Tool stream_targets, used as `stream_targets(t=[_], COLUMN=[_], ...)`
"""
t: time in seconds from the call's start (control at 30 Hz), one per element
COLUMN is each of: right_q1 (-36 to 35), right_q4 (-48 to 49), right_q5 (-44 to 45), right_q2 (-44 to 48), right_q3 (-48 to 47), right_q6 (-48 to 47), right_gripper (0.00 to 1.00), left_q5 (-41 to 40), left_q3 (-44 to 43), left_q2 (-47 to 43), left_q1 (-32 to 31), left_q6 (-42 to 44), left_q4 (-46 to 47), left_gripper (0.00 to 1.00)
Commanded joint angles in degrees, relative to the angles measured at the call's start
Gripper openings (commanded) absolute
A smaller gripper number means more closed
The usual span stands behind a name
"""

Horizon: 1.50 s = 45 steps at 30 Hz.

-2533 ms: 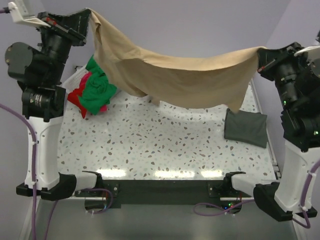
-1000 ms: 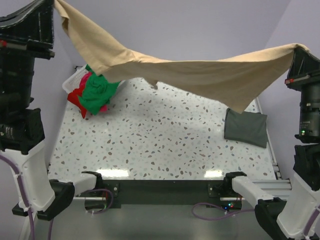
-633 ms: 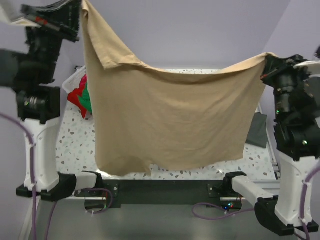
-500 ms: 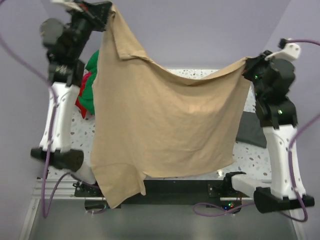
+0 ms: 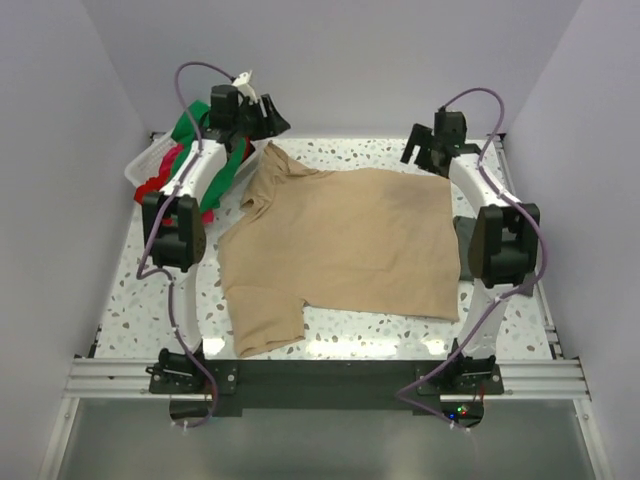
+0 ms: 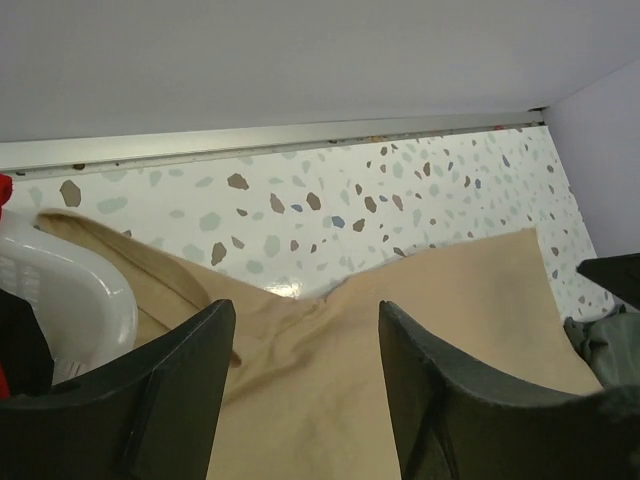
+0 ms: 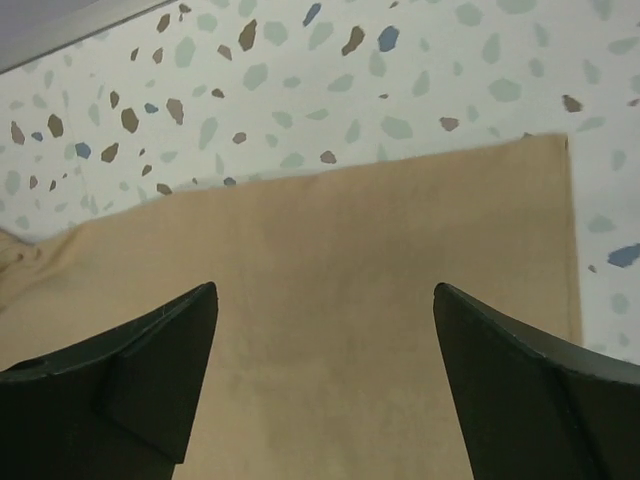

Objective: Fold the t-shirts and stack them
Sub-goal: Flatten the tshirt out, then fold the tshirt

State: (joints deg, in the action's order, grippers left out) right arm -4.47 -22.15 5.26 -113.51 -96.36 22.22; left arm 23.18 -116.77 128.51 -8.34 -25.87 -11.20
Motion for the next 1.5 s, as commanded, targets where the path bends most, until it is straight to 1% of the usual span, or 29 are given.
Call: stream_targets(t=[0.0,0.07,0.1,0.13,0.17,0.23,0.27,0.3,0.33,0.37,0.43,0.47,0.5,0.57,0.73,0.93,1.2,1.47], right_q1=[-0.28,-0.54,-0.63,-0.8,-1.33,-2.03,-2.9,-3.44,-3.88,-4.92,-5.98,-6.77,-7.22,-8.27,-8.8,-8.8,-8.8,-8.8], right_q4=[0.97,0.97,0.36,0.09,-0.08,-1.49,-1.75,-2.62,-3.07,-3.51,-4.21,-4.13,-3.61,-2.9,-1.05,0.36,0.18,-3.07], right_q5=[-8.68,-10.61,-11.66,-12.54,-13.6,-13.96,-14.83,-14.92,-14.66,-14.49,-14.05,-13.87,-13.7,-13.52,-13.25,-13.69,-13.78,-14.48], right_q2=[1.89,4.25,5.31,6.54,9.16,11.99,13.22,15.93,17.09,18.58,22.1,23.24,25.51,27.2,29.4,25.55,18.08,8.76], right_q3=[-4.02,-1.4,-0.33,1.07,4.48,8.1,11.94,13.98,15.83,19.42,23.12,26.8,28.66,33.92,42.37,45.29,43.63,35.9], right_q6=[-1.56,-1.56,-1.65,-1.74,-1.65,-1.56,-1.56,-1.48,-1.13,-0.86,0.8,1.59,3.25,4.58,8.1,8.81,10.3,13.11], right_gripper=[0.92,0.93,0.93,0.93,0.93,0.93,0.93,0.93,0.93,0.93,0.93,0.93,0.93,0.93,0.93,0.93,0.93,0.93], left_q5=[3.19,2.93,2.4,2.22,2.4,3.09,3.01,3.01,2.84,2.23,1.52,1.34,0.91,-0.06,-2.52,-4.27,-5.43,-6.13], left_q3=[4.85,8.73,13.1,15.58,20.57,25.86,31.37,34.3,37.2,42.62,47.14,50.38,51.46,53.39,55.25,54.55,51.56,43.66], left_q2=[-12.48,-17.31,-18.98,-22.04,-23.46,-26.81,-27.95,-29.01,-31.28,-32.43,-35.07,-35.69,-36.48,-36.66,-35.0,-30.43,-20.77,-12.16], left_q1=[-0.36,-0.98,-1.24,-1.68,-1.86,-2.9,-3.35,-3.79,-4.23,-5.01,-5.46,-5.46,-5.46,-5.46,-4.76,-3.62,-2.91,-2.3], left_q6=[2.22,2.93,3.28,3.63,3.72,4.33,4.77,5.12,5.3,5.3,5.04,4.86,4.6,4.42,4.69,6.97,7.15,7.94], left_q4=[5.76,4.53,2.78,1.89,0.93,-1.89,-2.68,-3.64,-3.74,-3.48,-3.21,-3.65,-4.17,-5.84,-8.21,-8.84,-7.43,-7.69], left_gripper=[0.64,0.65,0.66,0.66,0.66,0.66,0.66,0.64,0.64,0.64,0.64,0.64,0.64,0.64,0.64,0.64,0.64,0.64])
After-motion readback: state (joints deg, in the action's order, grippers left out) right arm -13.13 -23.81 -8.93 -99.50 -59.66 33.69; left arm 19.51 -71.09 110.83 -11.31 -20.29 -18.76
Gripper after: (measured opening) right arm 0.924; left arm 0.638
